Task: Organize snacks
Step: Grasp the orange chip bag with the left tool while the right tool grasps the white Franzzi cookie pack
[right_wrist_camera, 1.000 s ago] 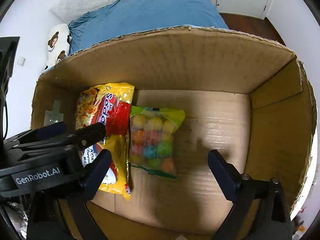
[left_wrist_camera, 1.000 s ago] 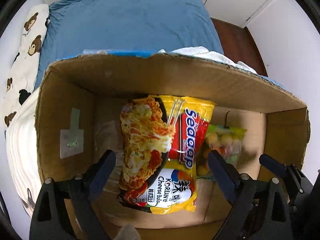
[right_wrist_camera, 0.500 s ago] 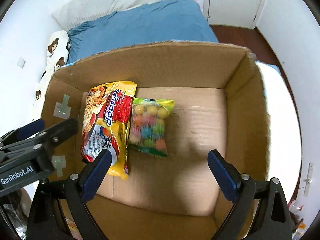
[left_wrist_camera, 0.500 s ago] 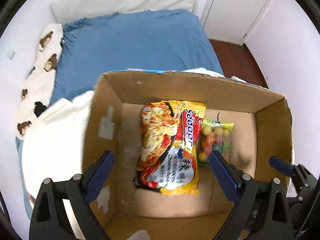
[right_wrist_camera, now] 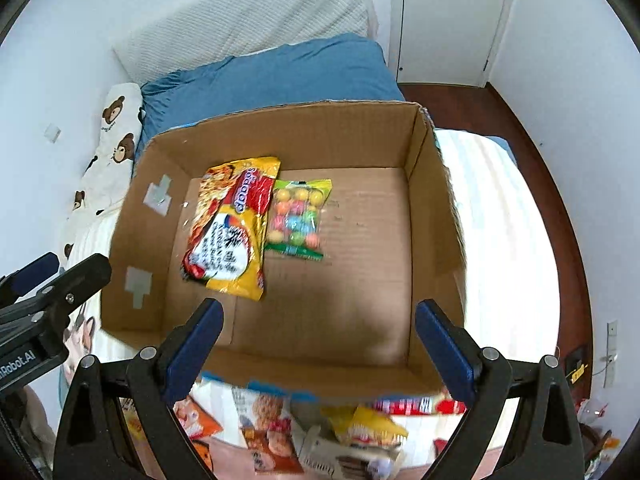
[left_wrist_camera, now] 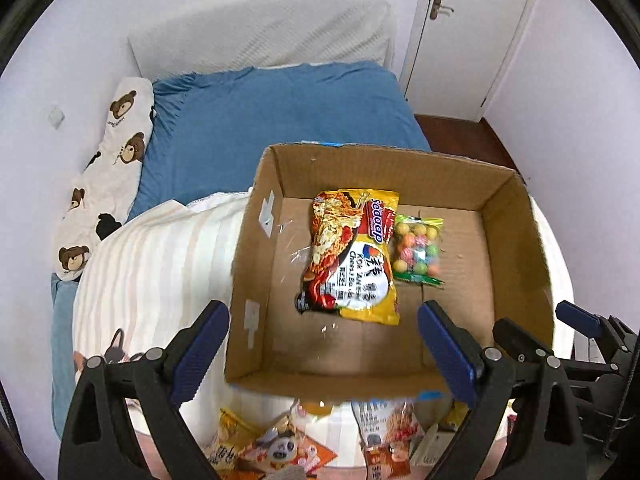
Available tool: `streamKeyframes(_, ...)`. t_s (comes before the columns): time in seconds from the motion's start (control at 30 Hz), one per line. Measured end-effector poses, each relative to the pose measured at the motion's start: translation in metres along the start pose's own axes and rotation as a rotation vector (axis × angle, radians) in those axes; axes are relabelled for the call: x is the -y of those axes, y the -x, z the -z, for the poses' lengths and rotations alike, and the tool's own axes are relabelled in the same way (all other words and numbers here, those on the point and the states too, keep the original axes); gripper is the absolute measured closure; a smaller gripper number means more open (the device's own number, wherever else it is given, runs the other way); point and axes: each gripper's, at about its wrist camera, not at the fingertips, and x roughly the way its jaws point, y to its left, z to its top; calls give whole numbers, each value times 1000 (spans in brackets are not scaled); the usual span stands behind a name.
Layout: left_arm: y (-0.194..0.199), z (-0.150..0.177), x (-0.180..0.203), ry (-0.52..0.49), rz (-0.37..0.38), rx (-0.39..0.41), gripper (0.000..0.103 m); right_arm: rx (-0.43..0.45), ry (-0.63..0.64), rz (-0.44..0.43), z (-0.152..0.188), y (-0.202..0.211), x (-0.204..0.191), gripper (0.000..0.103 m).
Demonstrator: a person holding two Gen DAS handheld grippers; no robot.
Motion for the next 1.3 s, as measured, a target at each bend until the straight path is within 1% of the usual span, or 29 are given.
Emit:
streamKeyframes(0.13, 27, 17, 2, 0, 16, 29, 6, 37, 6, -9, 17, 25, -4, 4)
streamKeyframes(0.3, 50, 34, 1, 11, 26, 59, 6, 67, 7, -25, 36, 51, -6, 5)
streamKeyframes(0.43, 63, 50, 1, 21, 28, 71, 6, 63, -10, -59, 54, 62, -5, 5)
streamKeyframes(0.6, 69, 80, -10, 68, 25, 50, 6, -1, -53, -127, 87, 59, 4, 4)
streamKeyframes(0.7, 62, 108, -25, 125, 7, 12, 6, -53, -98, -148, 108, 43, 15, 4)
streamKeyframes(0.77, 50, 132, -37, 165, -14, -37, 6, -98, -103, -141, 124, 27, 22, 4)
streamKeyframes(0.83, 32, 159, -52, 234, -21, -106, 6, -146, -92, -124, 139, 9, 28, 4)
streamKeyframes(0.9, 10, 187, -71, 335, -12, -190, 6, -192, -45, -107, 152, -11, 29, 4)
streamKeyframes(0.93, -4, 203, -83, 408, 8, -248, 7, -205, -30, -90, 156, -18, 30, 4)
streamKeyframes(1.0, -33, 233, -103, 568, 85, -349, 7, -222, -5, -73, 162, -31, 31, 4)
streamKeyframes(1.03, -45, 245, -110, 638, 116, -383, 7, -233, -3, -67, 163, -38, 32, 5)
streamKeyframes(1.1, -66, 263, -121, 763, 169, -427, 7, -237, -7, -75, 165, -48, 36, 6)
streamKeyframes(1.13, -76, 270, -126, 819, 185, -445, 7, -233, -9, -67, 164, -53, 38, 9)
streamKeyframes(1.17, -84, 274, -127, 854, 201, -456, 8, -231, -6, -61, 164, -57, 39, 14)
streamKeyframes(1.23, -102, 280, -127, 921, 241, -492, 8, -233, -7, -59, 163, -68, 43, 20)
streamKeyframes(1.3, -118, 282, -126, 959, 260, -514, 8, -238, 2, -41, 164, -77, 45, 26)
